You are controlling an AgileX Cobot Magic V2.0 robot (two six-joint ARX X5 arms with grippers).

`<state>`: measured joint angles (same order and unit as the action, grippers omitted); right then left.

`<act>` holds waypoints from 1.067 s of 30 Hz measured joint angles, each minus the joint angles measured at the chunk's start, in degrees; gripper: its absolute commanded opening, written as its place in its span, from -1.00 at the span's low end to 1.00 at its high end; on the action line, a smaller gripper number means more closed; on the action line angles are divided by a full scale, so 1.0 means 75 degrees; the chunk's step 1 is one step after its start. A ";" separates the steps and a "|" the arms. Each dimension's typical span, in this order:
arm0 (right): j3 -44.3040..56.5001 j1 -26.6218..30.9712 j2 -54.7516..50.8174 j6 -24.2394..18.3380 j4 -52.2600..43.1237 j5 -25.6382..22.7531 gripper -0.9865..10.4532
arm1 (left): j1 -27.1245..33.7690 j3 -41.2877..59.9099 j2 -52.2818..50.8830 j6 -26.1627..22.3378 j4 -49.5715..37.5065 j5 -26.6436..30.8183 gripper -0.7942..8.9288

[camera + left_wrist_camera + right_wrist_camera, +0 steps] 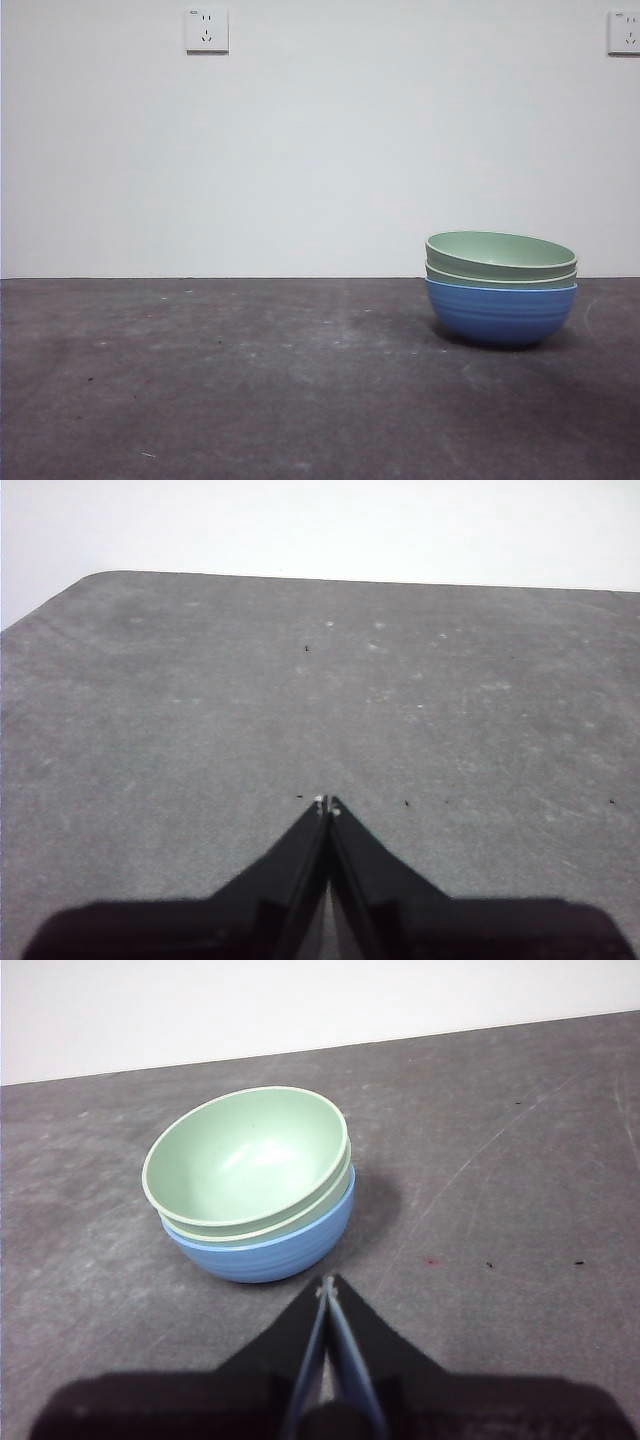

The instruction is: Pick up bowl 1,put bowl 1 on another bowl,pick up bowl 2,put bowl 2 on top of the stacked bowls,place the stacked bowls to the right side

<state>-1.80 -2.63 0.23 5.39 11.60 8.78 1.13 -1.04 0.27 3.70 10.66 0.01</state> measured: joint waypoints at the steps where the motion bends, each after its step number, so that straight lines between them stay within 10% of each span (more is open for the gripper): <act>1: 0.0000 0.0000 0.0000 0.0035 0.0000 0.0000 -0.82 | 0.0000 0.0000 0.0000 0.0000 -0.0003 0.0000 -0.84; 32: 0.0000 0.0000 0.0000 0.0149 0.0000 0.0000 -0.82 | 0.0000 0.0000 0.0000 0.0000 -0.0003 0.0000 -0.84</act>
<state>-1.80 -2.63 0.23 6.50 11.60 8.78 1.13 -1.04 0.27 3.70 10.63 0.01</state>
